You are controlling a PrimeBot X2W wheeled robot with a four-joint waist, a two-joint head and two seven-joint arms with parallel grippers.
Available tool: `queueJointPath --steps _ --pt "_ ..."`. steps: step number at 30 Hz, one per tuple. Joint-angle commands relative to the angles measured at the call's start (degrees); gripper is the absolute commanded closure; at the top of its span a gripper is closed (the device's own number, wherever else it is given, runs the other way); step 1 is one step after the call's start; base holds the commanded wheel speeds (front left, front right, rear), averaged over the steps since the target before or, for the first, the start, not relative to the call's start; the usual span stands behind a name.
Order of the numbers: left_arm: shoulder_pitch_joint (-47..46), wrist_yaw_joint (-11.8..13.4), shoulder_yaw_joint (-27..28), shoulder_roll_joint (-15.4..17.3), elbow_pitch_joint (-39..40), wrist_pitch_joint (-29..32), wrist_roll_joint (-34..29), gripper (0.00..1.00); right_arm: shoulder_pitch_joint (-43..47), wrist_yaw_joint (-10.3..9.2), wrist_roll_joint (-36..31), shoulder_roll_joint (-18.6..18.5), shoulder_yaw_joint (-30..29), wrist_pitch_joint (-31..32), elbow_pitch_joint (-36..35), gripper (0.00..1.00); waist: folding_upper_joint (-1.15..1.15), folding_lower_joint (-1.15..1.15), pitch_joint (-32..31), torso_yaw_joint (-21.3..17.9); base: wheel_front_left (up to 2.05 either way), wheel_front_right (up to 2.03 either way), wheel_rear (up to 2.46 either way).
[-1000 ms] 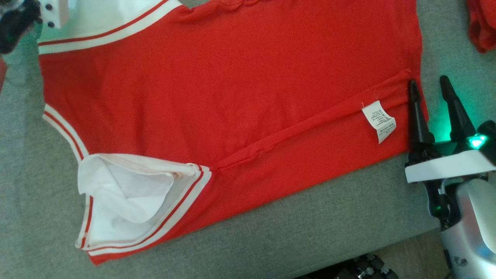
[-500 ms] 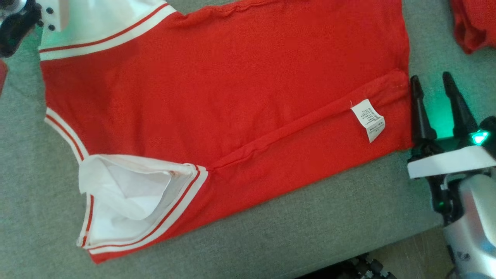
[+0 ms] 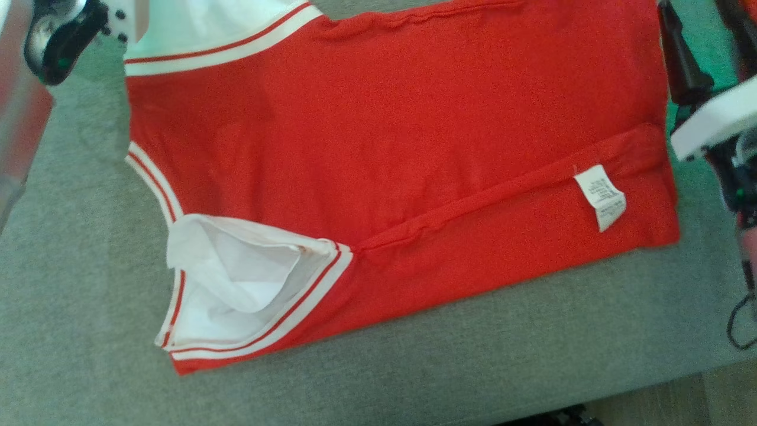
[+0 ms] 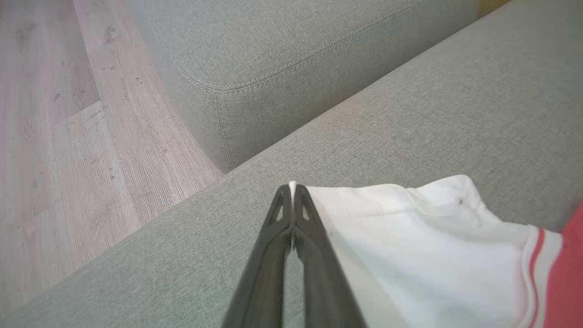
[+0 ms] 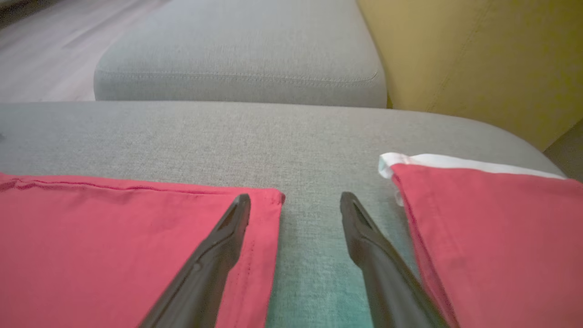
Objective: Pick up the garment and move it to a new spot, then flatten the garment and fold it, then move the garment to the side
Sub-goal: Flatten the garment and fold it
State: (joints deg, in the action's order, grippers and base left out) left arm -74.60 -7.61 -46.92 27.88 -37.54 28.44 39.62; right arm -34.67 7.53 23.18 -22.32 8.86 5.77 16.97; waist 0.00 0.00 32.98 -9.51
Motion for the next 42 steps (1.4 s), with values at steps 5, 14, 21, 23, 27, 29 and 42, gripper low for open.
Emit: queueJointPath --steps 5,14,21,23,27,29,42 --pt "-4.42 0.12 0.61 0.72 1.87 -2.04 1.27 1.0 -5.51 -0.04 1.77 -2.63 2.77 6.06 4.23 0.0 0.0 0.0 0.65 2.66 0.0 0.0 0.0" --pt "-5.61 0.12 -1.19 0.79 1.25 -3.77 2.7 1.0 -13.03 -0.04 3.25 -5.21 9.01 8.24 14.16 0.05 0.0 0.0 1.22 4.11 0.0 0.0 0.0" --pt "-5.92 0.12 -2.4 0.82 0.27 -4.37 3.8 1.0 -15.93 -0.04 7.07 -5.64 15.8 8.49 18.42 1.0 0.0 0.0 1.0 3.83 0.0 0.0 0.0" --pt "-6.01 0.12 -2.66 0.94 0.08 -4.57 3.95 1.0 -16.61 -0.04 7.41 -6.12 16.96 7.67 19.08 1.0 0.0 0.0 0.88 3.73 0.0 0.0 0.0" --pt "-6.32 0.12 -2.8 1.42 -0.12 -6.84 3.61 1.0 -18.25 -0.04 7.72 -6.94 18.23 5.01 20.11 1.0 0.0 0.0 0.4 3.58 0.0 0.0 0.0" --pt "-6.62 0.12 -2.73 1.58 -0.31 -8.69 3.14 1.0 -19.22 -0.04 8.01 -6.92 17.9 2.8 20.63 1.0 0.0 0.0 0.01 3.58 0.0 0.0 0.0" --pt "-4.01 0.43 0.24 2.22 2.77 -19.34 5.14 1.0 -17.91 -0.04 16.86 -8.36 15.7 -5.09 20.09 1.0 0.0 0.0 -3.63 5.96 0.0 0.0 0.0"
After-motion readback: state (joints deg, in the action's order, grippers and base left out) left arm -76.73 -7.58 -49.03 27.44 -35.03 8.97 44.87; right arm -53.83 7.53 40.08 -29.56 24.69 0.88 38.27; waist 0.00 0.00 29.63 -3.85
